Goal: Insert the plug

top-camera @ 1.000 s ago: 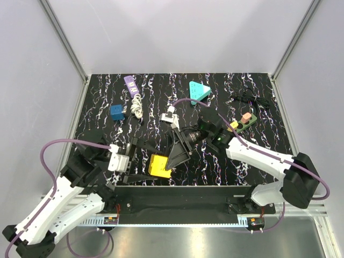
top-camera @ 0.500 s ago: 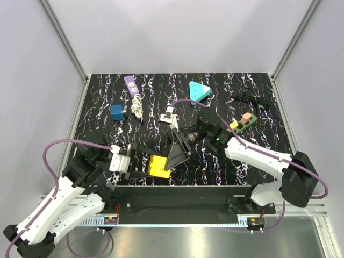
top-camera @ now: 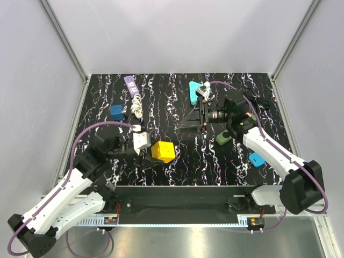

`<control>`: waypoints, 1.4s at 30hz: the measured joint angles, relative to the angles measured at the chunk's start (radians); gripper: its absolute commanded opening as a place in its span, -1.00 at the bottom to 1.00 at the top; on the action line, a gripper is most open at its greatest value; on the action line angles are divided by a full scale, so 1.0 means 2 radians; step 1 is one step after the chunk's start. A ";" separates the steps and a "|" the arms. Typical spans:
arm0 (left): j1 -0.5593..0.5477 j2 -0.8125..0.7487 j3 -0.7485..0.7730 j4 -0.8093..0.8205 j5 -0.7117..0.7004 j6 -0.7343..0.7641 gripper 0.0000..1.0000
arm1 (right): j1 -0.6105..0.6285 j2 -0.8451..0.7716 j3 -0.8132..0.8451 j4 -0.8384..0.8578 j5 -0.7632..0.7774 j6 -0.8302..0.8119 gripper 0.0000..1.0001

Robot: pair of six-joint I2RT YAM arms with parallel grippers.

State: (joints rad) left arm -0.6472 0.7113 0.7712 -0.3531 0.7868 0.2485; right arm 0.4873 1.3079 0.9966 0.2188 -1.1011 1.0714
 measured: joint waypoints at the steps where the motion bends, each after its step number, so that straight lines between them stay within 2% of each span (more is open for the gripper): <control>1: 0.000 0.006 -0.002 -0.006 -0.014 -0.002 -1.00 | -0.006 0.002 0.000 -0.010 0.006 -0.003 0.59; 4: 0.002 0.016 -0.002 -0.018 -0.053 -0.006 -1.00 | -0.017 0.024 0.021 -0.068 0.047 -0.033 0.45; 7: 0.004 0.027 0.006 -0.033 -0.100 -0.006 -1.00 | -0.032 0.067 0.067 -0.144 0.139 -0.068 0.37; 12: 0.009 0.037 0.016 -0.040 -0.176 -0.004 -1.00 | -0.074 0.159 0.136 -0.223 0.298 -0.105 0.40; 16: 0.009 0.017 0.009 -0.039 -0.203 -0.002 -1.00 | -0.116 0.259 0.212 -0.255 0.360 -0.118 0.43; 24: 0.009 0.009 -0.002 -0.030 -0.205 -0.001 -1.00 | -0.168 0.416 0.320 -0.283 0.399 -0.124 0.46; 36: 0.009 0.009 -0.007 -0.028 -0.202 -0.001 -1.00 | -0.177 0.522 0.410 -0.246 0.410 -0.110 0.44; 42: 0.009 0.005 -0.010 -0.025 -0.202 0.003 -1.00 | -0.180 0.532 0.417 -0.224 0.429 -0.108 0.43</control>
State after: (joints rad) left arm -0.6292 0.7208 0.7513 -0.4023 0.3836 0.2546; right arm 0.1272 2.3711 1.8305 -0.2283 -0.2440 0.8562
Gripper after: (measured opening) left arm 0.628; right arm 0.720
